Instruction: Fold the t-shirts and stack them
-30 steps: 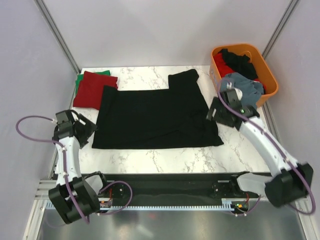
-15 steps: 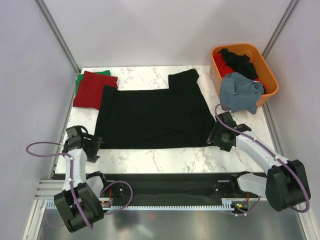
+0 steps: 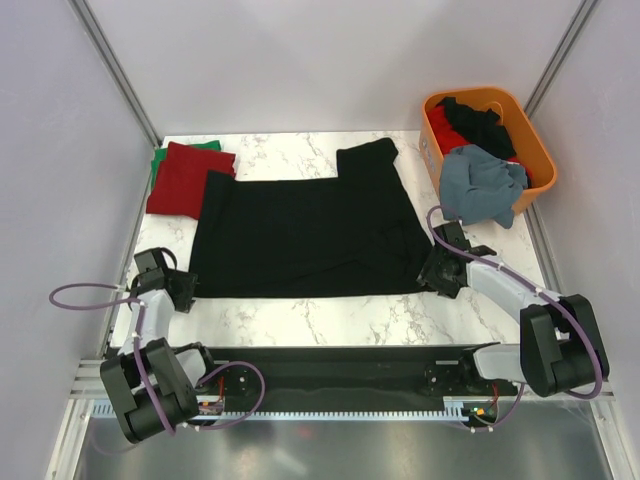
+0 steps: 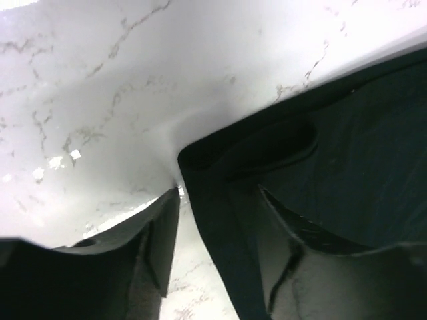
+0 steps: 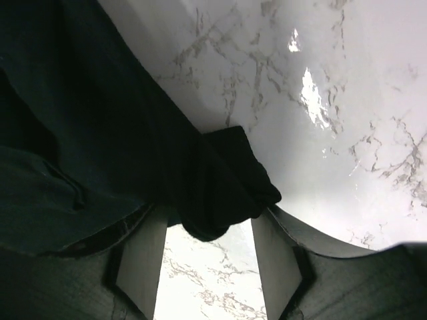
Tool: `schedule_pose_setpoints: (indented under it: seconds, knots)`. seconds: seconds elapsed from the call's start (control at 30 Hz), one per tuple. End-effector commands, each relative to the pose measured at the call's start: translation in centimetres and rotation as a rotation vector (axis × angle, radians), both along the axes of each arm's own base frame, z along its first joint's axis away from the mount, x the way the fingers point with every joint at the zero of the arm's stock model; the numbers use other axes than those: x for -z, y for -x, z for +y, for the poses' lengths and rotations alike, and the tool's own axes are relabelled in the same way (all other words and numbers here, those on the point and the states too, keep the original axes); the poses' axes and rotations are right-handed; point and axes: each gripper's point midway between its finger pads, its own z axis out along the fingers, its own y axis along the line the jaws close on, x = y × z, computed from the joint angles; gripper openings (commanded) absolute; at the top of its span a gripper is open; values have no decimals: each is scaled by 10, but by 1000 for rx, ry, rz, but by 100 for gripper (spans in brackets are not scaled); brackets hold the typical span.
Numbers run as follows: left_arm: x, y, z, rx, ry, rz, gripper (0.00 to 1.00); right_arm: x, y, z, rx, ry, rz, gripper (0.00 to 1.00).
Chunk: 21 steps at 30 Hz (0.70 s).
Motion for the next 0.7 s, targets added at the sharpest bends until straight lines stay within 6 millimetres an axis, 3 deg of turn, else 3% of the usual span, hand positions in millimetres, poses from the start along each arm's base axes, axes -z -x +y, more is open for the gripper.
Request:
schedule_pose_setpoints:
  seconds: [0.0,0.1,0.23,0.4,0.53,0.67]
  knots:
    - [23,15,12,-62,-49,72,54,5,-14,-2,1,13,-33,58]
    - [25,14,12,-56,-51,77,44,8,-16,0,-1,0,-32,54]
    - [23,14,12,-57,-54,70,31,10,-19,1,-8,-1,-35,40]
    - [5,13,5,-34,-45,3,38,8,-21,2,-9,-6,-42,33]
    - [-3,18,4,-33,-65,-29,37,6,-22,4,-10,-19,-52,29]
    - [2,22,-1,-16,-42,-1,35,9,-22,4,-10,-23,-51,28]
